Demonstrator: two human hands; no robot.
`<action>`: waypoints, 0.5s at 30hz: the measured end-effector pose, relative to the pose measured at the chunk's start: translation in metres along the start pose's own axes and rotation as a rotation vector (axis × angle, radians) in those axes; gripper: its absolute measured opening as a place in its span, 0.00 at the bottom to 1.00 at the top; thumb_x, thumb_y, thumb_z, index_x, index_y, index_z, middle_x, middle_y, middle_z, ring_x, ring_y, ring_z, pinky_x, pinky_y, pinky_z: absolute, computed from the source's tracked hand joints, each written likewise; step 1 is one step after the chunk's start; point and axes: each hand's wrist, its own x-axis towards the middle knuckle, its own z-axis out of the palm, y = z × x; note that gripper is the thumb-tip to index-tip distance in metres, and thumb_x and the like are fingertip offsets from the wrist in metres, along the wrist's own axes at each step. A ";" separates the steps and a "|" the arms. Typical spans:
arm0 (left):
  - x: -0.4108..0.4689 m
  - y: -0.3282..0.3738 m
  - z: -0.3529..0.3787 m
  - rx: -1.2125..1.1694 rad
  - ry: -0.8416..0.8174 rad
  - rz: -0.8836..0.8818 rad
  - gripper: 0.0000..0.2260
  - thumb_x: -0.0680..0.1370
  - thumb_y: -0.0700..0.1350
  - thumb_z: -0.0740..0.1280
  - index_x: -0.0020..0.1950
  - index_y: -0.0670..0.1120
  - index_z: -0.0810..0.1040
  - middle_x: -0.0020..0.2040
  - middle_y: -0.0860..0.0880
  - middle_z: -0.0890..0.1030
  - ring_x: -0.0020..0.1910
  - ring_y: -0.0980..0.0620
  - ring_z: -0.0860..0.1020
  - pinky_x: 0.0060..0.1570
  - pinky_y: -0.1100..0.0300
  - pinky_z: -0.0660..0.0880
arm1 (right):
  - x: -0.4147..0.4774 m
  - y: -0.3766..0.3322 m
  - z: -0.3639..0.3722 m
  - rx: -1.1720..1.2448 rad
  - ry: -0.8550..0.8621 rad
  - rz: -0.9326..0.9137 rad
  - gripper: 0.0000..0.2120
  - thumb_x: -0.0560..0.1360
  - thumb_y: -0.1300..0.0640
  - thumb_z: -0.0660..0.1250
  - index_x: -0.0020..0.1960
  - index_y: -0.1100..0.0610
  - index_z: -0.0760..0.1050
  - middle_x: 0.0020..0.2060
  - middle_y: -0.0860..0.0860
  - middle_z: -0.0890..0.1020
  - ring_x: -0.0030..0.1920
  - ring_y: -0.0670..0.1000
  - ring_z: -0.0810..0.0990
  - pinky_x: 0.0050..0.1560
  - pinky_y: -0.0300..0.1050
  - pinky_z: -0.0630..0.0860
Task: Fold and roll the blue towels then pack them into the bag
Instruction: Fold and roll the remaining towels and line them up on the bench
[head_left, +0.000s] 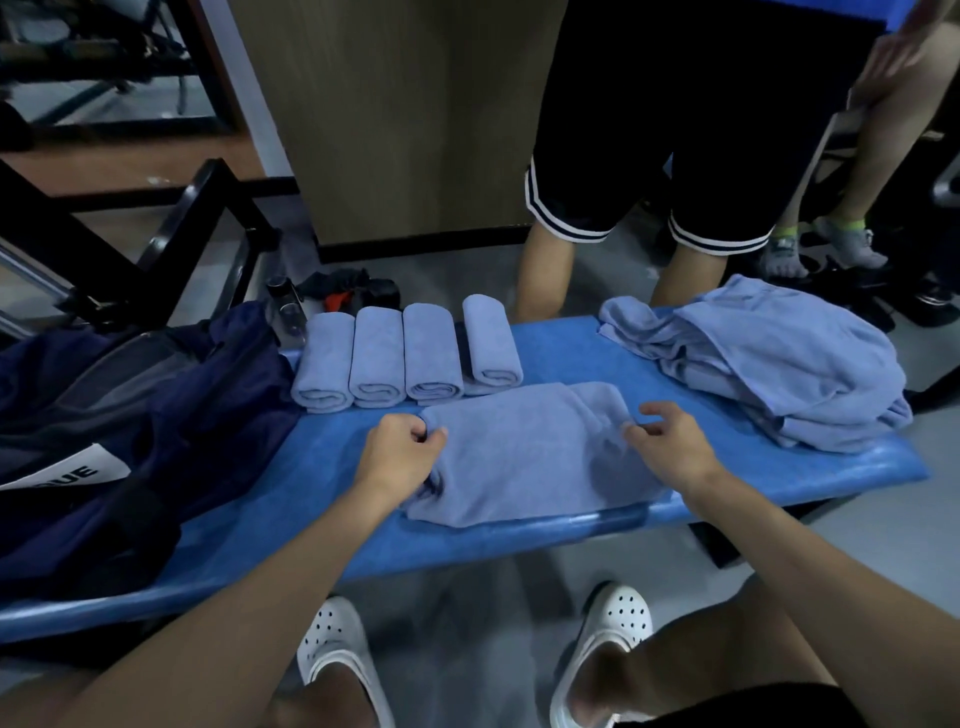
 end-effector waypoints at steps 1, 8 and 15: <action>0.002 0.001 0.001 -0.024 0.025 -0.004 0.22 0.78 0.46 0.68 0.29 0.46 0.61 0.25 0.50 0.61 0.27 0.52 0.59 0.28 0.57 0.59 | 0.002 -0.001 0.001 0.018 -0.001 0.000 0.20 0.79 0.55 0.66 0.69 0.58 0.68 0.43 0.50 0.77 0.44 0.54 0.76 0.45 0.45 0.70; 0.003 0.018 -0.022 -0.340 0.101 0.025 0.19 0.80 0.43 0.67 0.34 0.36 0.66 0.30 0.45 0.63 0.31 0.51 0.62 0.33 0.57 0.60 | 0.015 -0.011 -0.006 0.229 0.053 -0.066 0.10 0.77 0.67 0.64 0.54 0.58 0.79 0.40 0.53 0.78 0.37 0.51 0.74 0.36 0.42 0.70; -0.004 0.071 -0.092 -0.550 0.191 0.160 0.14 0.80 0.45 0.67 0.41 0.35 0.77 0.35 0.43 0.74 0.35 0.50 0.71 0.40 0.55 0.70 | -0.003 -0.069 -0.051 0.487 0.100 -0.204 0.11 0.75 0.71 0.63 0.45 0.58 0.78 0.34 0.53 0.78 0.34 0.49 0.73 0.37 0.43 0.70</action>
